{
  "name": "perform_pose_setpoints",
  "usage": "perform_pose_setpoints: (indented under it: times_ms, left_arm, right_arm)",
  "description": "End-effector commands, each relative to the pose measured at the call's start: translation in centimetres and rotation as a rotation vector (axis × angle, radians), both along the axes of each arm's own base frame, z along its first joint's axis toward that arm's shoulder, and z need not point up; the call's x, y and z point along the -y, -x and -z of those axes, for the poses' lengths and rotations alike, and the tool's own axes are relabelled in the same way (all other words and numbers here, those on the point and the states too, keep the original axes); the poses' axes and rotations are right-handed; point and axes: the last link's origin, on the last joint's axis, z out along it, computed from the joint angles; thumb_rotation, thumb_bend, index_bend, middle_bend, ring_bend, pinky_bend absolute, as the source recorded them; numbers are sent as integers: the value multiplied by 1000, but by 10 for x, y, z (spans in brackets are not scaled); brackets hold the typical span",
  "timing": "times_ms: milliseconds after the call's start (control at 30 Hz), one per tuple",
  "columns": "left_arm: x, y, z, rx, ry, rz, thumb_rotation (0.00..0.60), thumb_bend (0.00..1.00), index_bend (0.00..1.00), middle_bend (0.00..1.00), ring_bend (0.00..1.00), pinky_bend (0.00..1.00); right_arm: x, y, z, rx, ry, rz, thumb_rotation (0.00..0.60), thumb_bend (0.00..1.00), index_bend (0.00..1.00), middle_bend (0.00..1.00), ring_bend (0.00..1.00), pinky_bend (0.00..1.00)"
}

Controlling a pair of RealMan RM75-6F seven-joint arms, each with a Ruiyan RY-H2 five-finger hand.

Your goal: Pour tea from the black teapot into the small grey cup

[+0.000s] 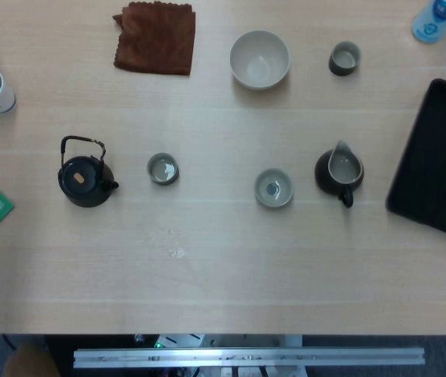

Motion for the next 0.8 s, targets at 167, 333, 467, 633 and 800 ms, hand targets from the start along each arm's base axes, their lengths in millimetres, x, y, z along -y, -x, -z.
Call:
perform_pose_setpoints:
  times_ms: [167,333,467,633,800]
  left_arm:
    - [-3,3,8,-10,51,-2,600,224,175,219,169,96]
    - [-18,-8,14,-17,120,55,600,224,194,223,170,96]
    - [-35,-19,24,-34,205,110,600,223,198,231,175,96]
    - [-59,-31,42,-52,301,157,600,222,199,240,175,96]
    - [-80,-36,59,-83,378,159,469,216,199,244,175,96]
  right_arm:
    - [4,-3,3,-3,-15,-8,600,0,429,363,209,229]
    - [9,-6,4,-1,-15,-20,600,0,429,363,210,229]
    - [10,-7,6,-1,-23,-20,600,0,429,363,210,229]
    - [11,-6,6,-3,-21,-18,600,0,429,362,209,229]
    - [10,-5,4,-5,-17,-12,600,0,428,362,210,229]
